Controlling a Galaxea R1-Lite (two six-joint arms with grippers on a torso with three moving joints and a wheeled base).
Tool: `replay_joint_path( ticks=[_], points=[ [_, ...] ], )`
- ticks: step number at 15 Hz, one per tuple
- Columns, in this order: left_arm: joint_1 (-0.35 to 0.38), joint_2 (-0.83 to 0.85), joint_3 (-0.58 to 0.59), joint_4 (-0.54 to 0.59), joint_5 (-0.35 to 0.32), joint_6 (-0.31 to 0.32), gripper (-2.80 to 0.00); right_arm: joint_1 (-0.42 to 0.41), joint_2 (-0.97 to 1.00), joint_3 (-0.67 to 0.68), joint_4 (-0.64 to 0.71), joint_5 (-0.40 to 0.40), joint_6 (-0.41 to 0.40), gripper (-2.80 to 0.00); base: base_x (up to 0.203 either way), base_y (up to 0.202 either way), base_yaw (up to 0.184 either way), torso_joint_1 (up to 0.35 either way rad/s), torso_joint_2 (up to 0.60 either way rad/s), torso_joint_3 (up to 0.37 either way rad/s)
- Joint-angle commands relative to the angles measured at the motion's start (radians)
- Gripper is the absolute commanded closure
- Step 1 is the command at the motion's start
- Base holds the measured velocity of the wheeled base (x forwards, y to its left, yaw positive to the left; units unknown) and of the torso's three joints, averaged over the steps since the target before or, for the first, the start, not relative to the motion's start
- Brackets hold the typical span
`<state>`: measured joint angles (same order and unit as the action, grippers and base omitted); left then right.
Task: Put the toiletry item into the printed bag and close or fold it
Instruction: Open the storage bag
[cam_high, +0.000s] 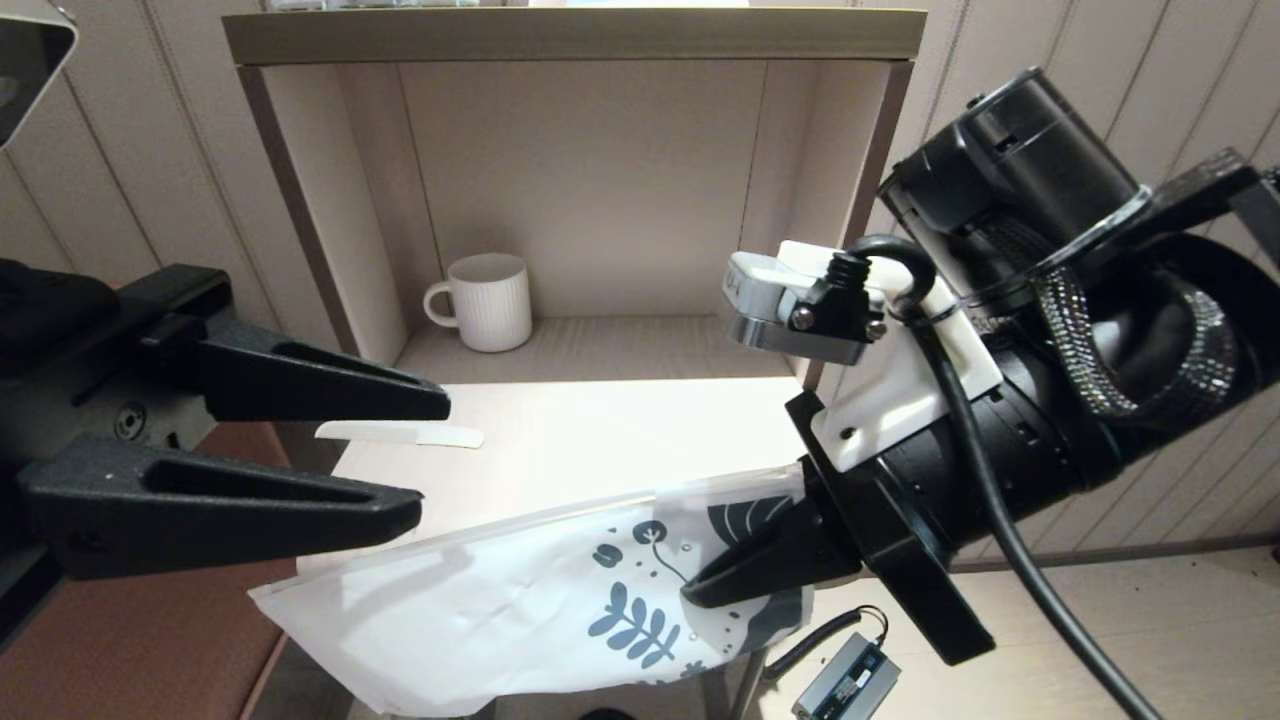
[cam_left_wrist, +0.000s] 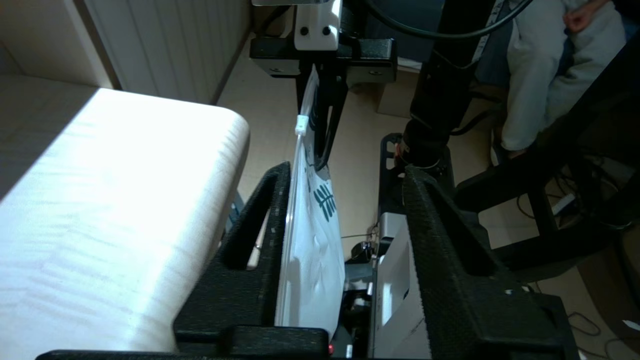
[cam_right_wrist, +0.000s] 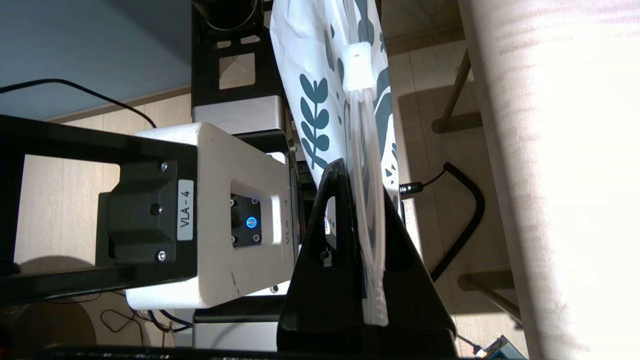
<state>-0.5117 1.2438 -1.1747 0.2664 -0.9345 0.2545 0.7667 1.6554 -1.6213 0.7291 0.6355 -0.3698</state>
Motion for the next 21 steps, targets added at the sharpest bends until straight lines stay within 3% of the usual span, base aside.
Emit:
replay_joint_path(
  ticks=[1,9,21],
  points=[
    [-0.015,0.04,0.003,-0.01,-0.006,0.003,-2.8,0.01,0.038,-0.039,0.004,0.004,-0.001,0.0,0.0,0.0,0.0,0.0,0.0,0.0],
    [-0.018,0.124,0.049,-0.128,-0.005,0.002,-2.8,0.038,0.127,-0.143,0.041,0.006,0.009,0.0,0.0,0.0,0.0,0.0,0.0,0.0],
    [-0.03,0.209,0.046,-0.167,-0.001,0.003,-2.8,0.043,0.155,-0.179,0.041,0.004,0.011,0.0,0.0,0.0,0.0,0.0,0.0,0.0]
  ],
)
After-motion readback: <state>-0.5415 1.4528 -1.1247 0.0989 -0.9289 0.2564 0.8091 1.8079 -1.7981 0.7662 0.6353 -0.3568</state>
